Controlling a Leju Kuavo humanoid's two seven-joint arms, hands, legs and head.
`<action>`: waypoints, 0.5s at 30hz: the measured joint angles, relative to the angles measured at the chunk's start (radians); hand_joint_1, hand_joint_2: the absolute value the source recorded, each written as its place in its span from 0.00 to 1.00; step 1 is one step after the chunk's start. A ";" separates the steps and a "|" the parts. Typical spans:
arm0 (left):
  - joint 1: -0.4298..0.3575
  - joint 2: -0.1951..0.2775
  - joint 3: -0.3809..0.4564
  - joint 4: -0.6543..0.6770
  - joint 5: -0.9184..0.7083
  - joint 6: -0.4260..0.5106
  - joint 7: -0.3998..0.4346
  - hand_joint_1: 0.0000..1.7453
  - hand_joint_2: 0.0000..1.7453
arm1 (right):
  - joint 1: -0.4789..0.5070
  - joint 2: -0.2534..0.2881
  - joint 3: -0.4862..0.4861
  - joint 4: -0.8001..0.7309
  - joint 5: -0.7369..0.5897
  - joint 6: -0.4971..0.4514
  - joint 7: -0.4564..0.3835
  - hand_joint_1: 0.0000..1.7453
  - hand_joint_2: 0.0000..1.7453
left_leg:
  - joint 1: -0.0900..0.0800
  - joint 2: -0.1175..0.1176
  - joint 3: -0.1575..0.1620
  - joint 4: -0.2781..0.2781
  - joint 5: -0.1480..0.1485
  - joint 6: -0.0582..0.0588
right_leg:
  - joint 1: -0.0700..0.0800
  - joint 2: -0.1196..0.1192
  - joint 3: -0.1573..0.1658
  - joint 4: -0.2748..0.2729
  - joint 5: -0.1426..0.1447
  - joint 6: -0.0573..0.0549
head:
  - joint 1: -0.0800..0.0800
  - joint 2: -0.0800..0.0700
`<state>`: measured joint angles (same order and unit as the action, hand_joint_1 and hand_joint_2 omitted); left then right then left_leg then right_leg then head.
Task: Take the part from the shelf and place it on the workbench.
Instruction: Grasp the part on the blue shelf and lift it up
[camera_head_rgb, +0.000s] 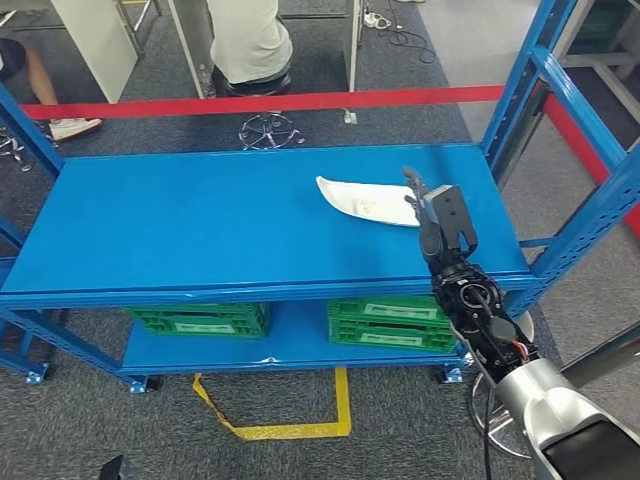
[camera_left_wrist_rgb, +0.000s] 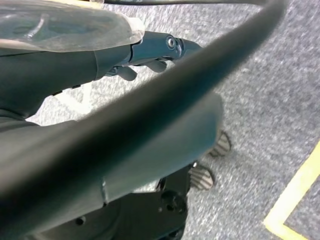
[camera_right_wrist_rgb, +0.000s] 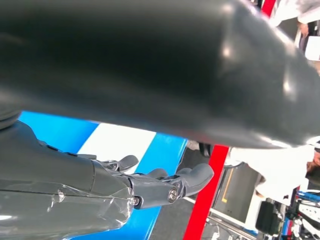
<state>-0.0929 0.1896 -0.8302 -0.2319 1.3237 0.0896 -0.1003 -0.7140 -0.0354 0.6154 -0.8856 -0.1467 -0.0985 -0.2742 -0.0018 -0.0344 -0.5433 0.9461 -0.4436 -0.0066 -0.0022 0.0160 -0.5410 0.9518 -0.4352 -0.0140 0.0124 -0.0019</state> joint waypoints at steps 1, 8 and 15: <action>0.000 0.000 0.000 0.000 0.000 0.000 0.000 0.00 0.00 | -0.001 0.001 0.000 0.000 0.001 -0.001 0.001 0.00 0.00 | 0.000 0.004 -0.010 0.025 -0.013 -0.006 | -0.004 -0.003 0.006 -0.006 0.000 -0.003 | -0.003 0.000; 0.001 0.003 0.000 0.000 -0.001 0.000 0.000 0.00 0.00 | 0.011 0.002 0.001 -0.001 0.006 -0.010 0.010 0.00 0.00 | 0.022 0.029 -0.168 0.232 -0.028 -0.035 | -0.013 -0.021 0.038 -0.013 -0.024 -0.004 | -0.034 0.000; -0.001 0.006 -0.003 0.000 -0.014 -0.003 -0.003 0.00 0.00 | 0.020 -0.006 -0.008 -0.018 0.015 -0.021 0.033 0.00 0.00 | 0.018 0.043 -0.064 -0.001 0.055 -0.005 | -0.013 -0.027 0.063 -0.013 -0.065 0.037 | -0.035 0.000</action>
<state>-0.0938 0.1953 -0.8332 -0.2319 1.3102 0.0867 -0.1031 -0.6936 -0.0411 0.6078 -0.9040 -0.1312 -0.1193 -0.2412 0.0167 0.0083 -0.6071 0.9453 -0.3886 -0.0120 -0.0153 -0.0109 -0.4780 0.9386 -0.5002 0.0232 -0.0227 -0.0019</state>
